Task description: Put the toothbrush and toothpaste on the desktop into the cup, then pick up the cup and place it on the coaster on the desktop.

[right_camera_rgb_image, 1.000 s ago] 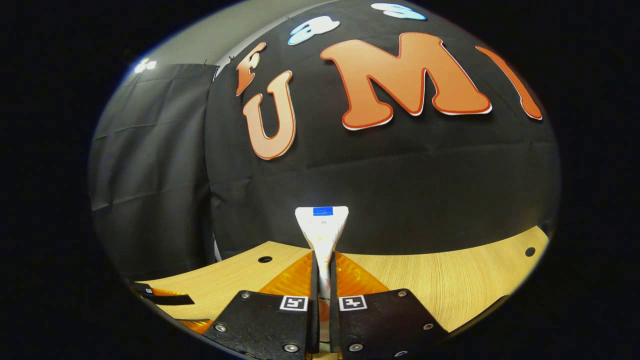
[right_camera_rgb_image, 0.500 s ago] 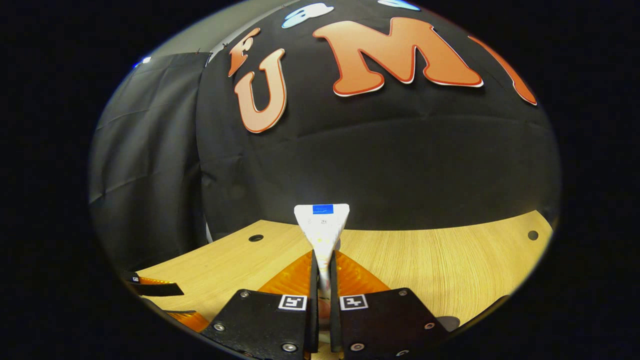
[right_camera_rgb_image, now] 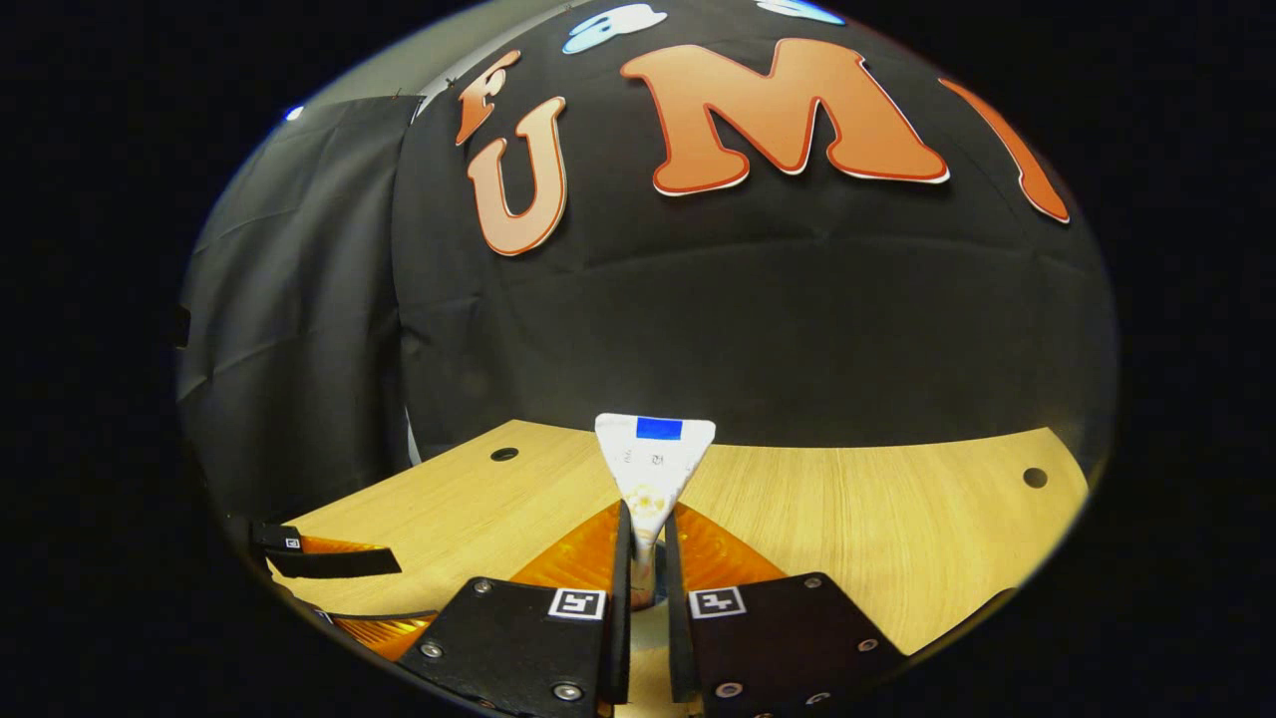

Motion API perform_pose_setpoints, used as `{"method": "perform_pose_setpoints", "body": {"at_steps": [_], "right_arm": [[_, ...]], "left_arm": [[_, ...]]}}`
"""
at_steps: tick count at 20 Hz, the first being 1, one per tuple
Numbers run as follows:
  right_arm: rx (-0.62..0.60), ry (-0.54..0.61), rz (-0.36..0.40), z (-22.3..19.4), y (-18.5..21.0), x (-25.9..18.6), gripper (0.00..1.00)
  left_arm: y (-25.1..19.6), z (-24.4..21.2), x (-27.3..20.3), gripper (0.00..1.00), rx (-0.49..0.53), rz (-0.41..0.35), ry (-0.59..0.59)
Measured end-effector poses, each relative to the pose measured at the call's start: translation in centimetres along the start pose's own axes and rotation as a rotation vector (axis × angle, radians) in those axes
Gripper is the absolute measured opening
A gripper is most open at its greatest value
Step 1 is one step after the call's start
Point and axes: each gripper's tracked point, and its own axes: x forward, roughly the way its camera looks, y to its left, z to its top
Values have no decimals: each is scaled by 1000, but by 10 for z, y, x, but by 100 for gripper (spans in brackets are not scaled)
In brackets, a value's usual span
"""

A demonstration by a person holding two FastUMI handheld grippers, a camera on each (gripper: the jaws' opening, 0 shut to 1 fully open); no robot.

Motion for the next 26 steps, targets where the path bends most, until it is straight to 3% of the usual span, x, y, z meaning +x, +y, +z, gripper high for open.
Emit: {"method": "perform_pose_setpoints", "body": {"at_steps": [9, 16, 18, 19, 23, 26], "right_arm": [[-52, -34, -10, 44, -17, -60, 35], [-88, -98, 8, 84, -30, -122, 65], [-111, -104, 5, 92, -34, -140, 86], [-120, -109, 4, 95, -37, -149, 83], [-147, -133, -4, 106, -48, -179, 90], [-145, -156, -11, 110, -58, -197, 90]], "left_arm": [[-43, 19, 27, 95, -6, -97, 113], [-69, 2, 52, 96, -53, -158, 336], [-75, -6, 53, 95, -77, -175, 425], [-74, -8, 52, 96, -88, -172, 458], [-72, -17, 56, 96, -127, -143, 644], [-76, -19, 64, 96, -89, -148, 731]]}}
